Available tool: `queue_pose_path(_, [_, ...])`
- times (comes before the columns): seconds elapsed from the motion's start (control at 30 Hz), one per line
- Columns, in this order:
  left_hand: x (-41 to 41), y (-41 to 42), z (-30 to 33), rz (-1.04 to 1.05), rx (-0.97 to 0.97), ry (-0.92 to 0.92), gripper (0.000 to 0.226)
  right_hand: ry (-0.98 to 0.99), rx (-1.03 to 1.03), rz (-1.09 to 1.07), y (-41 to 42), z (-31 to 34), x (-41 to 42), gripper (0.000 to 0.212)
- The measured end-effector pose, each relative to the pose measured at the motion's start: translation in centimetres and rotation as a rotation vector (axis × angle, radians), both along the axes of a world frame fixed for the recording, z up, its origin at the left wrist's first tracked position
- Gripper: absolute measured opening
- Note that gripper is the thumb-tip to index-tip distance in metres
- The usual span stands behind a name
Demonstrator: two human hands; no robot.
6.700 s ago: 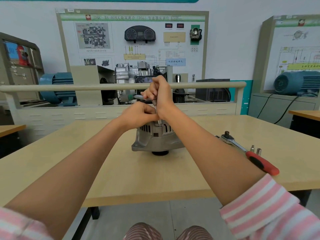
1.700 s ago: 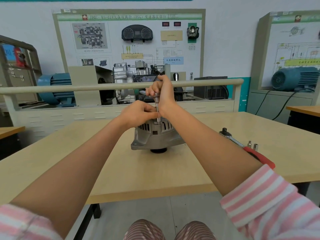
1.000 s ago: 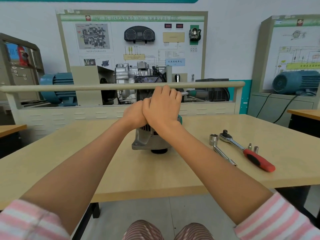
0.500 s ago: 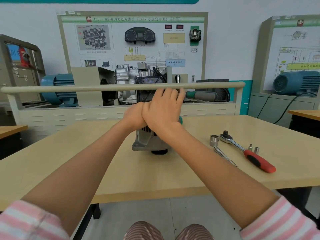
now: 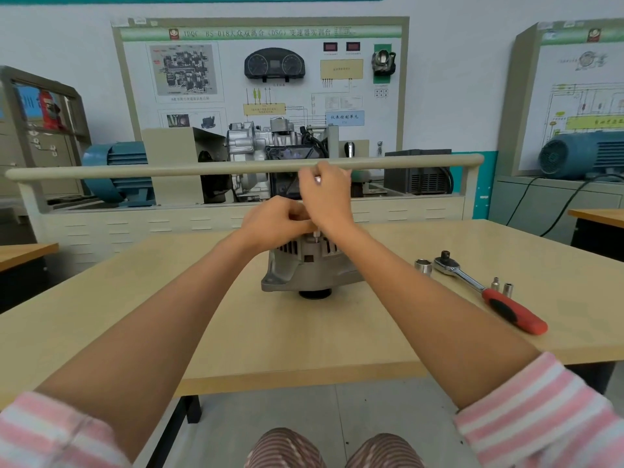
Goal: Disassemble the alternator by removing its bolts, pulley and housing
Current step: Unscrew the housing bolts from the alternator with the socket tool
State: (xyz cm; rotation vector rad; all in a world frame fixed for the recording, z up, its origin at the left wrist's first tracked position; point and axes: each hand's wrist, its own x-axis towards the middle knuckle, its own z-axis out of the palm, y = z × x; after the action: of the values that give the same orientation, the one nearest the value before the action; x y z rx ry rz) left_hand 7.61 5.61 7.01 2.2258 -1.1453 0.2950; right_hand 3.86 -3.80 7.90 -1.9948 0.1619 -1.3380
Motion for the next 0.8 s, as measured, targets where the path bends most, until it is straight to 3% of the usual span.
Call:
queue_pose_path(0.17, [0.1, 0.2, 0.2, -0.087, 0.004, 0.077, 0.022, 0.051, 0.487, 0.564, -1.1, 1.5, 0.2, 0.046])
queue_pose_path(0.3, [0.1, 0.4, 0.5, -0.123, -0.026, 0.164, 0.019, 0.055, 0.674, 0.75, -1.1, 2.1, 0.8, 0.065])
queue_pose_path(0.43, [0.0, 0.4, 0.6, -0.124, -0.069, 0.227, 0.01, 0.002, 0.732, 0.814, -1.0, 2.2, 0.9, 0.063])
queue_pose_path(0.6, [-0.1, 0.1, 0.5, -0.092, -0.101, 0.231, 0.018, -0.085, 0.534, 0.498, 0.0, 1.3, 1.0, 0.047])
queue_pose_path(0.73, [0.3, 0.0, 0.4, -0.016, -0.083, 0.18, 0.012, -0.045, -0.109, -0.063, 0.6, -0.3, 0.4, 0.03])
queue_pose_path(0.8, [0.4, -0.2, 0.3, 0.038, -0.076, 0.136, 0.016, 0.058, -0.285, -0.415, 0.9, -1.2, 0.1, 0.026])
